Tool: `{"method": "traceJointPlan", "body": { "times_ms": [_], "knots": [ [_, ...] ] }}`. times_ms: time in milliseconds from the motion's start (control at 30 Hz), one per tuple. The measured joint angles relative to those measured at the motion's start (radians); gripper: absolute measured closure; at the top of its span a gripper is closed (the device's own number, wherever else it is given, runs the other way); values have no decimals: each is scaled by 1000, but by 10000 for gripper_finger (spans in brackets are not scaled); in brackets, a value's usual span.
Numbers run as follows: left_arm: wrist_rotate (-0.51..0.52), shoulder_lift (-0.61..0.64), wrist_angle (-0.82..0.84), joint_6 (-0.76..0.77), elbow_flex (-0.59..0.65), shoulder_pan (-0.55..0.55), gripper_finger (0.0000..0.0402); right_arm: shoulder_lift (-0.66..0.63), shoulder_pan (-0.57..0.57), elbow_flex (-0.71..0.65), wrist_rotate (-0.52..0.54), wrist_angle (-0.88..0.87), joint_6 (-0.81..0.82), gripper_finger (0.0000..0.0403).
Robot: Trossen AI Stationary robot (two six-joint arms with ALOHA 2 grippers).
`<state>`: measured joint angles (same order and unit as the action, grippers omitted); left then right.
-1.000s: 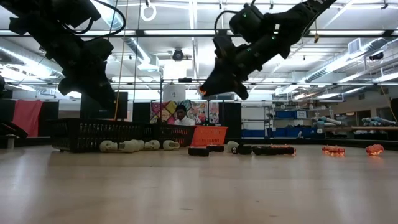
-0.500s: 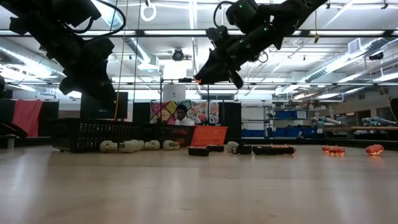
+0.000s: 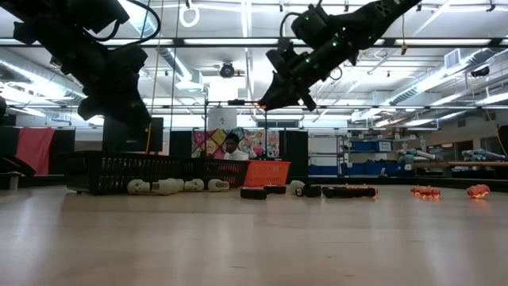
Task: Sort Halloween decoration
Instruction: Put the orange pumpkin toy into the orange bin
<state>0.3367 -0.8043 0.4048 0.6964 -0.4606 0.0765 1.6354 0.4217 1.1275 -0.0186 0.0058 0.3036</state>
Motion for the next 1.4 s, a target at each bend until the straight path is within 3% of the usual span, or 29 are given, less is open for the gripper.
{"method": "traceJointPlan", "body": {
  "times_ms": [267,800,1167,1400],
  "knots": [
    [0,-1,-45,8,0,0,276,115,24,5,10,121,-12,312],
    [0,-1,-50,18,0,0,276,363,73,221,26,-101,9,312],
    [0,-1,-49,17,0,1,276,377,97,251,-3,-216,-1,310],
    [0,-1,-50,17,0,1,276,377,96,251,-23,-217,-1,283]
  ]
}}
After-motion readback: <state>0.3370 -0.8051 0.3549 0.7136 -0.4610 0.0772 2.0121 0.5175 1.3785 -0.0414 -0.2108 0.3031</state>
